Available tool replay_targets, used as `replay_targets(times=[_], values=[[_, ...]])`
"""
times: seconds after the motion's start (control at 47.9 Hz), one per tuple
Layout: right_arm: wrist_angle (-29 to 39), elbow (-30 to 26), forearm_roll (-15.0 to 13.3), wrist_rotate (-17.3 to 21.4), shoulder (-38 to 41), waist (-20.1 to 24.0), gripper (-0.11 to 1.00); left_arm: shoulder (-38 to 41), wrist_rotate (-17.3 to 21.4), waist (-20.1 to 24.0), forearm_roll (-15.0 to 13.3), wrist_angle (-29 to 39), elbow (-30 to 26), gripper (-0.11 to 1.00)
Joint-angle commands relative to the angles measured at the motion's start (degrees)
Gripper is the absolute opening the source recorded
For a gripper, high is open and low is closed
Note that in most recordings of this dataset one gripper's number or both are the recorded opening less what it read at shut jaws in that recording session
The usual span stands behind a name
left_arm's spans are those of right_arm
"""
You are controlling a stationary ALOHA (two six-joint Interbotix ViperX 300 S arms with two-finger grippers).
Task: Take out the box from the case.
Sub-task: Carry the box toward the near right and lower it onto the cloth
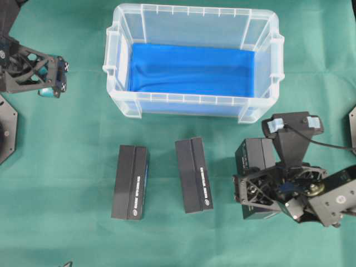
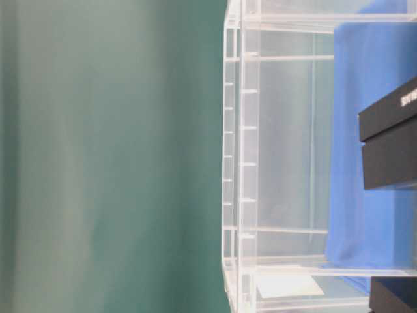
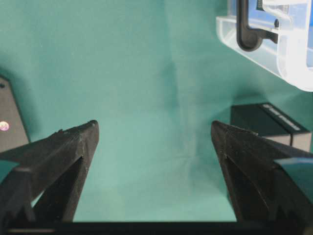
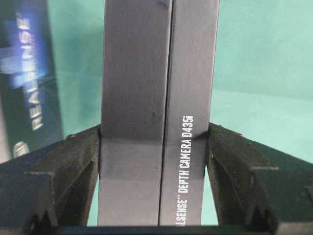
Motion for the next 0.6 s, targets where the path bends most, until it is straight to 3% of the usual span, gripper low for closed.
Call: replay_targets(times=[0.0,0.25,0.584], values=[[-0.7,-0.09,0.18,0.0,-0.44,-0.26,0.65,-0.35,0.0,-0.09,0.26,-0.26,-0.53,0.97],[2.46,0.26,0.44,0.0,-0.44,-1.05,0.65,-0.26,-0.09,-0.09,0.26,-0.26,-0.53,0.97],[-0.26,1.41,0.62,-0.35,-0.88,-1.32,0.65,0.09,-0.09,0.0,0.26,-0.26,-0.53,0.97]])
